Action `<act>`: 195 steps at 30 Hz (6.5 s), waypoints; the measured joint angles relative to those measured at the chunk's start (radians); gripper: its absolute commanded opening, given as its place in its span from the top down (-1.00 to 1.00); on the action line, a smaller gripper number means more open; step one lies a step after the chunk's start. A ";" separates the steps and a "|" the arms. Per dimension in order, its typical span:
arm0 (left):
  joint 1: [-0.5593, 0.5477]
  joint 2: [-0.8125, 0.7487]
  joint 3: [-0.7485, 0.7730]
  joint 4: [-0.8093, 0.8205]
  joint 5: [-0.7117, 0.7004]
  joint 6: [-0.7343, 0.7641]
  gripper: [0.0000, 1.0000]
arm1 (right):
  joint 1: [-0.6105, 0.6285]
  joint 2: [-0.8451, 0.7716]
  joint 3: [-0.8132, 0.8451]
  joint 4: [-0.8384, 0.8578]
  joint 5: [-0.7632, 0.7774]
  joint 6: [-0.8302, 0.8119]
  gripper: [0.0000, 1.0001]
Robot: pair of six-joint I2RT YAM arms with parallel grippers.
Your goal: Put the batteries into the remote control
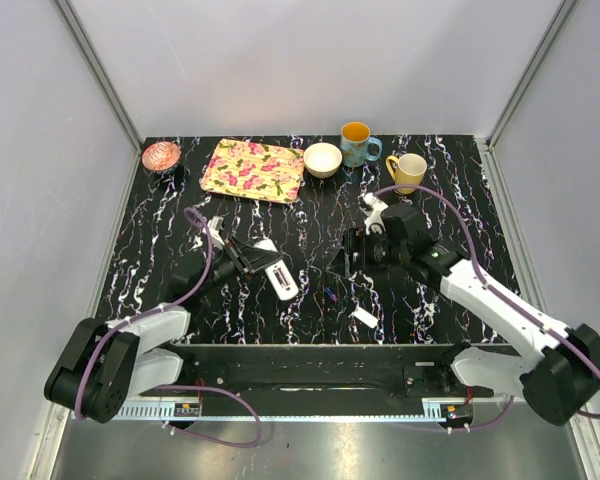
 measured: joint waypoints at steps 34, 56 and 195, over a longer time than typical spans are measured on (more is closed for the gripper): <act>0.029 -0.265 -0.132 -0.018 -0.001 -0.047 1.00 | 0.233 0.472 0.201 -0.111 0.606 -0.138 1.00; 0.031 -0.309 -0.132 -0.099 -0.005 -0.028 1.00 | 0.241 0.473 0.254 -0.157 0.550 -0.195 0.77; -0.171 0.188 -0.025 0.326 -0.195 -0.187 1.00 | 0.526 0.264 0.326 -0.014 0.756 -0.087 1.00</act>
